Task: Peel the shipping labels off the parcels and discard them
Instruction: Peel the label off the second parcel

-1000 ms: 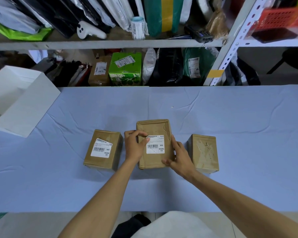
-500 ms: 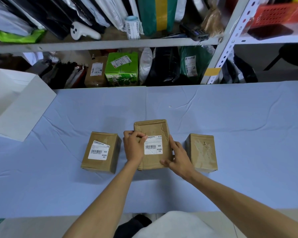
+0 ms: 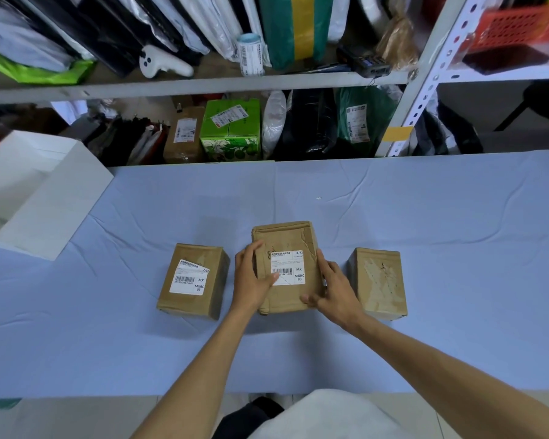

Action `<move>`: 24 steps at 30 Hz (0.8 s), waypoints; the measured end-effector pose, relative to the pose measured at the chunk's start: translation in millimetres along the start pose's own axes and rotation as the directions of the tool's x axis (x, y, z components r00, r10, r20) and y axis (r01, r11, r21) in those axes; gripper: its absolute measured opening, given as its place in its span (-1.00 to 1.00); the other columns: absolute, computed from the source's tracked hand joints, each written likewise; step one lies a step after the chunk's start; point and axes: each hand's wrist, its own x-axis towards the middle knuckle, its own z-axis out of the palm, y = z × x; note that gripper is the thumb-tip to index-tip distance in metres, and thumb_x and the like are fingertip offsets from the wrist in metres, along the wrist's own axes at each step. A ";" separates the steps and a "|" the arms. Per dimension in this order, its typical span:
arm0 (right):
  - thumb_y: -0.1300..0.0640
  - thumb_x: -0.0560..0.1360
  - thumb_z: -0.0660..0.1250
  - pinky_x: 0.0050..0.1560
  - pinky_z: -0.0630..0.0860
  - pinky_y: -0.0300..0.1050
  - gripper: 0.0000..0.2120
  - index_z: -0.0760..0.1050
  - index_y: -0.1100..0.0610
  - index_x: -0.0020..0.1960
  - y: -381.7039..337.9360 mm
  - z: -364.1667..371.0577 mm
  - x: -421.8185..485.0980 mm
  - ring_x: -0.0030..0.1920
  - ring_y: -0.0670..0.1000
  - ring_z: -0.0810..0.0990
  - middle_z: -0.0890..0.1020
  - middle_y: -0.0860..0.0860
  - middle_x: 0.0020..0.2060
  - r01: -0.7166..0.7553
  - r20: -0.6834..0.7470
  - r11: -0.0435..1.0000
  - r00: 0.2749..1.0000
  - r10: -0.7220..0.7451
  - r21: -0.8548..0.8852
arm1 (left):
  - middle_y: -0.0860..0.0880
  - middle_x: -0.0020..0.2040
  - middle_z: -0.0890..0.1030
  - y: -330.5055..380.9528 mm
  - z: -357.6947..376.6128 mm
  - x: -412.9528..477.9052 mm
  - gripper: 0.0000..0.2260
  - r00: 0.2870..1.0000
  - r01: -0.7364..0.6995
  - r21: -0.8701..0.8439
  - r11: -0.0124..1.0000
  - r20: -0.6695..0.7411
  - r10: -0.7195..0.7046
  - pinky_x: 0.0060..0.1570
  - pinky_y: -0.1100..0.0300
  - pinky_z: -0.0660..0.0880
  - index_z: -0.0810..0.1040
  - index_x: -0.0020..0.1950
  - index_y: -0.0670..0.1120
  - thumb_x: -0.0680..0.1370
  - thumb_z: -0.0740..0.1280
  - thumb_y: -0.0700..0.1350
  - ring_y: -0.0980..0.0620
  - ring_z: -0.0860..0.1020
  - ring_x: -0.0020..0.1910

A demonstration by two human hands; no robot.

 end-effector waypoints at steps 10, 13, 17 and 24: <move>0.16 0.41 0.48 0.27 0.32 -0.26 -0.04 -0.10 0.04 0.57 0.1 -0.1 1.8 0.32 -0.02 0.35 0.29 0.03 0.38 -0.013 0.037 1.000 0.999 0.014 -0.012 | 0.06 0.38 0.40 -22.0 -9.0 -26.3 -0.12 0.995 0.080 -0.173 0.982 0.075 -0.068 0.20 0.06 0.53 0.29 0.43 0.21 0.28 0.47 -0.43 0.02 0.46 0.30; 0.15 0.42 0.47 0.31 0.32 -0.22 -0.05 -0.11 0.05 0.58 0.7 0.5 0.9 0.33 -0.01 0.34 0.28 0.04 0.38 -0.010 0.042 1.000 0.999 0.010 -0.020 | 0.08 0.38 0.42 -23.9 -10.1 -25.4 -0.12 0.993 0.083 -0.193 0.978 0.099 -0.065 0.22 0.09 0.51 0.28 0.44 0.20 0.29 0.47 -0.45 0.00 0.44 0.33; 0.14 0.42 0.46 0.26 0.29 -0.27 -0.06 -0.10 0.06 0.57 -0.5 -0.5 0.2 0.31 -0.02 0.35 0.28 0.03 0.36 0.000 0.043 1.000 0.999 0.001 -0.026 | 0.05 0.39 0.43 -25.3 -10.4 -23.7 -0.12 0.992 0.080 -0.217 0.973 0.109 -0.058 0.20 0.12 0.52 0.30 0.40 0.26 0.29 0.47 -0.45 0.05 0.44 0.33; 0.12 0.44 0.45 0.20 0.30 -0.30 -0.06 -0.12 0.06 0.57 -0.4 -2.8 0.8 0.27 -0.01 0.36 0.29 0.05 0.35 0.023 0.066 0.997 0.998 -0.018 -0.079 | -0.03 0.26 0.44 -8.1 -9.9 -4.4 -0.53 0.999 -0.022 -0.015 1.000 -0.024 0.022 0.33 0.22 0.34 0.53 0.21 0.12 0.39 0.47 -0.26 0.12 0.41 0.26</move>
